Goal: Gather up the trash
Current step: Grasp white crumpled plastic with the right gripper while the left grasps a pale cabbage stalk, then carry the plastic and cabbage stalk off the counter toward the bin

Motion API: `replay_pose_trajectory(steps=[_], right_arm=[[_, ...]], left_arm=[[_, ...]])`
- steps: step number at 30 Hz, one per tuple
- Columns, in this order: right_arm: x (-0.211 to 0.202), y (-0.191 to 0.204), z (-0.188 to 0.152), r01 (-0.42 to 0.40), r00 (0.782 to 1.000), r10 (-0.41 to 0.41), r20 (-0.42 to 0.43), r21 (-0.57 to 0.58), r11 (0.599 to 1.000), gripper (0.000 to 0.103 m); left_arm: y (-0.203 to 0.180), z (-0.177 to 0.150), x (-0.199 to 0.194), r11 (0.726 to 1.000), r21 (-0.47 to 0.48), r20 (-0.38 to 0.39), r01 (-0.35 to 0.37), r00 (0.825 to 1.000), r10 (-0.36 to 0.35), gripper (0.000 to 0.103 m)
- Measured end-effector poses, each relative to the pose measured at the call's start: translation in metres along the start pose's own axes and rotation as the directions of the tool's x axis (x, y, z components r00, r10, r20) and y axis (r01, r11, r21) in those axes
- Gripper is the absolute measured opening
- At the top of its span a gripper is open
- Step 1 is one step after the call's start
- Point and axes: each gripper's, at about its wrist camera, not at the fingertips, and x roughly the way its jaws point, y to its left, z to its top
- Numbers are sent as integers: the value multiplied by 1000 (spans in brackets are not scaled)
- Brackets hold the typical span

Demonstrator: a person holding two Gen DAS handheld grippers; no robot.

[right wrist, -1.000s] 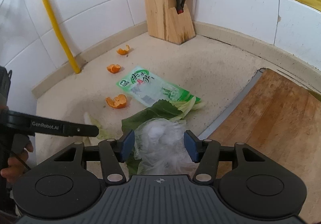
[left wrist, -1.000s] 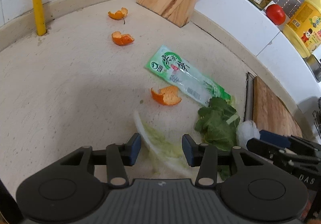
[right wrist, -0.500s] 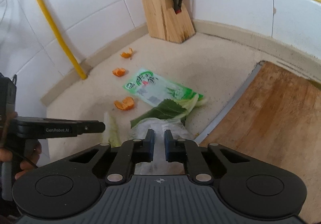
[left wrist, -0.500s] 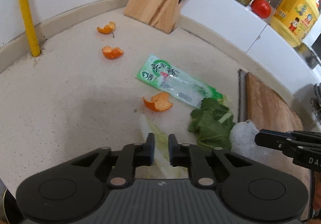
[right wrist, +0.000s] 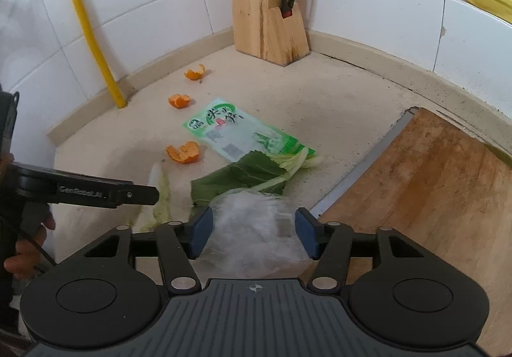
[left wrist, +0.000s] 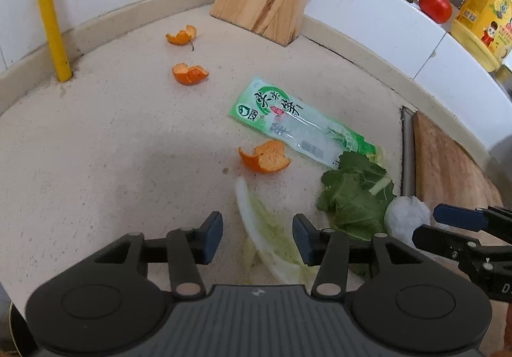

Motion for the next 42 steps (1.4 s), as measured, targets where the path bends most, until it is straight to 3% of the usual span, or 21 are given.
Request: replay_pose_trajectory(steps=[3,5,6,7,8,10,14,25,42], right_arm=[[2,-1,-1,-7,1000,7,-3,-5,1000,66],[7,-2,-2,-8,1000,8,-16,-9,1000,65],[8,-2,-3,-10,1000,10,-22,-7,1000,61],[10,-2,-4,-13,999,13,-30,-3,1000,57],[12,-2,-4,-14,999,14,-37,4,1000,43],[13,-2,-6,-17,999,19,-49,21,1000,36],[3,-1,-8,-11,999,13,-44,61,998,27],[-45,24,-6,-23,998,16,66,113,993,24],[-59,86,-7,-63,992,58,112,43,997,24]], left_arm=[[-12,-2,3,997,59,11,-45,999,44,39],[-18,-4,4,994,86,23,-68,998,66,25],[-19,-5,5,994,89,22,-66,998,64,13],[-19,-5,5,995,85,16,-57,998,56,7],[-18,-4,5,996,76,8,-41,999,40,6],[-16,-5,4,998,57,-2,-17,1000,17,2],[-12,-9,-11,998,53,21,24,999,-25,2],[3,-15,-65,995,54,112,80,990,-86,2],[35,-36,-122,999,25,196,32,980,-36,2]])
